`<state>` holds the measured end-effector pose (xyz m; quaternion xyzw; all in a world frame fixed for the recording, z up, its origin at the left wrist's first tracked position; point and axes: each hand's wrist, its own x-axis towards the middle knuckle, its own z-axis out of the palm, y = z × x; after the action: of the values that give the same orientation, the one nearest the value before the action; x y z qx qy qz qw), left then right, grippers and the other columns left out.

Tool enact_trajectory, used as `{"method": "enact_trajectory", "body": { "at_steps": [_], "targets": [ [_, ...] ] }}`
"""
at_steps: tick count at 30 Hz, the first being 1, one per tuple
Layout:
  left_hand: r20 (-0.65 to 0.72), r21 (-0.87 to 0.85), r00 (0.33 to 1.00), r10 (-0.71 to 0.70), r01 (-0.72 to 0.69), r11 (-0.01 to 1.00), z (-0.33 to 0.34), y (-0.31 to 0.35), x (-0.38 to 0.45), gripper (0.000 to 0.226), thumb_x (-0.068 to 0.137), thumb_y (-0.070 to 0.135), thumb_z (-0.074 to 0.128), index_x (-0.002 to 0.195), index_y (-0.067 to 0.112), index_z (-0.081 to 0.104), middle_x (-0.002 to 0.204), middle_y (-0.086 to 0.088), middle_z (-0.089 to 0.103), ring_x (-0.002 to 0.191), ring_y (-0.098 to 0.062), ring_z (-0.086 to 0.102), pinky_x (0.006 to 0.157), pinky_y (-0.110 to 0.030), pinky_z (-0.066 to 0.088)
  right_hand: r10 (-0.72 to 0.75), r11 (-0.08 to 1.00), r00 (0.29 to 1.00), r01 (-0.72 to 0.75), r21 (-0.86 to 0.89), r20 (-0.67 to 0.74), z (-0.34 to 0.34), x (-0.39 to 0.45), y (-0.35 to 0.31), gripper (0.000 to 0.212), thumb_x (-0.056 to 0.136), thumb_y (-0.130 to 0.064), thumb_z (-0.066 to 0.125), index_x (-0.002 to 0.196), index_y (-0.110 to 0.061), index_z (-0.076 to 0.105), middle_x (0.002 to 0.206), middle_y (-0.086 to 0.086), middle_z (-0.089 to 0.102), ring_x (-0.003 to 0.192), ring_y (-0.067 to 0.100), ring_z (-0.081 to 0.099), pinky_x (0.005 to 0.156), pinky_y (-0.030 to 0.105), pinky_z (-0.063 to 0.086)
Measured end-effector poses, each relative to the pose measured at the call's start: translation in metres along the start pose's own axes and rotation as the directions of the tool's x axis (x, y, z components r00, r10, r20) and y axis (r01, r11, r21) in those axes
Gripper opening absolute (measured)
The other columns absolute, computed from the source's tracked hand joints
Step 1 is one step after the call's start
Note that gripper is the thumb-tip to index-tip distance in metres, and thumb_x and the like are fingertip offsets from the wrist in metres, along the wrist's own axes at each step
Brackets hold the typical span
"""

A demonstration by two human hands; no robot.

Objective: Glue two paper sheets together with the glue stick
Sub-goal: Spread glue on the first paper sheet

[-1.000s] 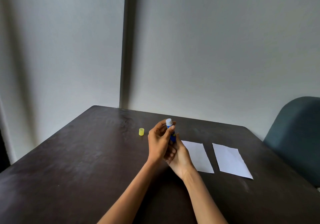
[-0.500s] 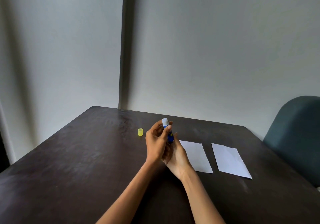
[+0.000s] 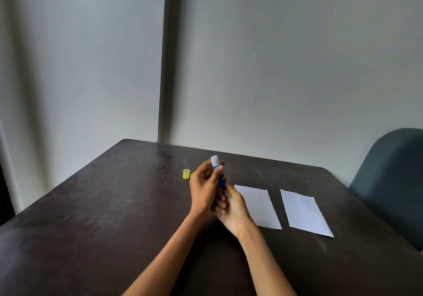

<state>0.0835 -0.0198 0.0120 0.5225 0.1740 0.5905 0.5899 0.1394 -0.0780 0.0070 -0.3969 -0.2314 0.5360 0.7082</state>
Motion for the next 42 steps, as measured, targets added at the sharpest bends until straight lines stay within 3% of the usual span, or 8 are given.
{"method": "enact_trajectory", "body": {
  "at_steps": [7, 12, 15, 18, 22, 31, 38, 42],
  "targets": [
    [0.023, -0.015, 0.999, 0.025, -0.025, 1.000, 0.002, 0.001, -0.001, 0.020, 0.085, 0.017, 0.067, 0.091, 0.035, 0.070, 0.096, 0.009, 0.076, 0.096, -0.008, 0.070, 0.073, -0.015, 0.054, 0.009, 0.999, 0.999, -0.011, 0.046, 0.043, 0.001, -0.001, -0.001, 0.045, 0.095, -0.046, 0.037, 0.098, -0.017, 0.072, 0.083, 0.004, 0.071, 0.073, 0.014, 0.065, 0.065, 0.026, 0.045],
    [0.023, 0.015, 0.999, 0.023, -0.023, 1.000, 0.000, -0.001, -0.002, 0.018, 0.084, 0.024, 0.067, 0.091, 0.040, 0.068, 0.095, 0.011, 0.076, 0.095, -0.006, 0.070, 0.072, -0.015, 0.054, 0.031, 0.999, 0.999, -0.032, -0.012, -0.039, 0.001, 0.000, 0.001, 0.046, 0.092, -0.052, 0.040, 0.080, -0.015, 0.065, 0.058, 0.001, 0.054, 0.048, 0.009, 0.051, 0.042, 0.020, 0.039],
    [-0.026, 0.046, 1.000, 0.015, -0.014, 0.999, -0.013, 0.002, -0.011, 0.011, 0.081, 0.030, 0.066, 0.090, 0.037, 0.067, 0.095, 0.012, 0.075, 0.097, -0.007, 0.069, 0.078, -0.025, 0.056, -0.005, 0.969, 0.993, -0.024, -0.248, -0.118, 0.013, -0.003, 0.017, 0.039, 0.094, -0.049, 0.041, 0.095, -0.020, 0.065, 0.088, 0.004, 0.072, 0.079, 0.016, 0.069, 0.068, 0.033, 0.057],
    [-0.012, 0.256, 0.993, 0.115, -0.108, 0.961, -0.025, -0.004, -0.009, 0.015, 0.083, 0.022, 0.066, 0.092, 0.033, 0.064, 0.084, 0.017, 0.071, 0.086, 0.000, 0.067, 0.076, -0.017, 0.053, -0.391, 0.603, 0.913, 0.163, -0.781, -0.111, 0.011, 0.003, 0.023, 0.018, 0.093, -0.028, 0.050, 0.108, -0.021, 0.056, 0.112, 0.007, 0.063, 0.103, 0.021, 0.061, 0.092, 0.043, 0.051],
    [0.017, 0.414, 0.996, 0.087, -0.087, 0.906, -0.023, -0.007, -0.010, 0.017, 0.083, 0.013, 0.068, 0.092, 0.025, 0.060, 0.083, 0.018, 0.065, 0.082, 0.001, 0.064, 0.072, -0.006, 0.046, -0.585, 0.269, 0.808, 0.269, -0.925, 0.064, 0.004, 0.003, 0.016, 0.018, 0.085, -0.010, 0.059, 0.102, -0.014, 0.058, 0.097, 0.001, 0.062, 0.089, 0.015, 0.058, 0.076, 0.025, 0.048],
    [0.049, 0.477, 0.996, -0.075, 0.043, 0.878, -0.030, -0.010, -0.013, 0.024, 0.081, 0.008, 0.069, 0.102, 0.011, 0.060, 0.087, 0.006, 0.065, 0.081, 0.000, 0.061, 0.067, -0.001, 0.044, -0.541, 0.236, 0.840, 0.182, -0.955, 0.026, -0.004, 0.008, 0.018, 0.013, 0.086, -0.010, 0.054, 0.097, -0.015, 0.059, 0.092, 0.003, 0.066, 0.064, 0.003, 0.049, 0.050, 0.001, 0.038],
    [0.058, 0.499, 0.989, -0.139, 0.092, 0.862, -0.030, -0.008, -0.014, 0.044, 0.082, 0.010, 0.070, 0.122, 0.012, 0.052, 0.105, 0.002, 0.062, 0.106, -0.015, 0.061, 0.089, -0.020, 0.046, -0.482, 0.253, 0.875, 0.174, -0.952, 0.032, -0.006, 0.007, 0.018, 0.026, 0.086, -0.010, 0.055, 0.112, -0.014, 0.053, 0.113, 0.009, 0.063, 0.094, 0.018, 0.058, 0.072, 0.019, 0.041],
    [-0.054, 0.502, 0.994, 0.095, -0.056, 0.863, -0.029, 0.008, -0.029, 0.036, 0.087, 0.027, 0.064, 0.120, 0.022, 0.048, 0.113, 0.007, 0.055, 0.102, -0.008, 0.055, 0.088, -0.023, 0.044, -0.575, 0.205, 0.813, 0.249, -0.947, 0.090, -0.007, -0.008, 0.006, 0.043, 0.080, -0.002, 0.059, 0.120, -0.011, 0.049, 0.114, 0.010, 0.052, 0.105, 0.020, 0.053, 0.084, 0.024, 0.043]
  ]
}}
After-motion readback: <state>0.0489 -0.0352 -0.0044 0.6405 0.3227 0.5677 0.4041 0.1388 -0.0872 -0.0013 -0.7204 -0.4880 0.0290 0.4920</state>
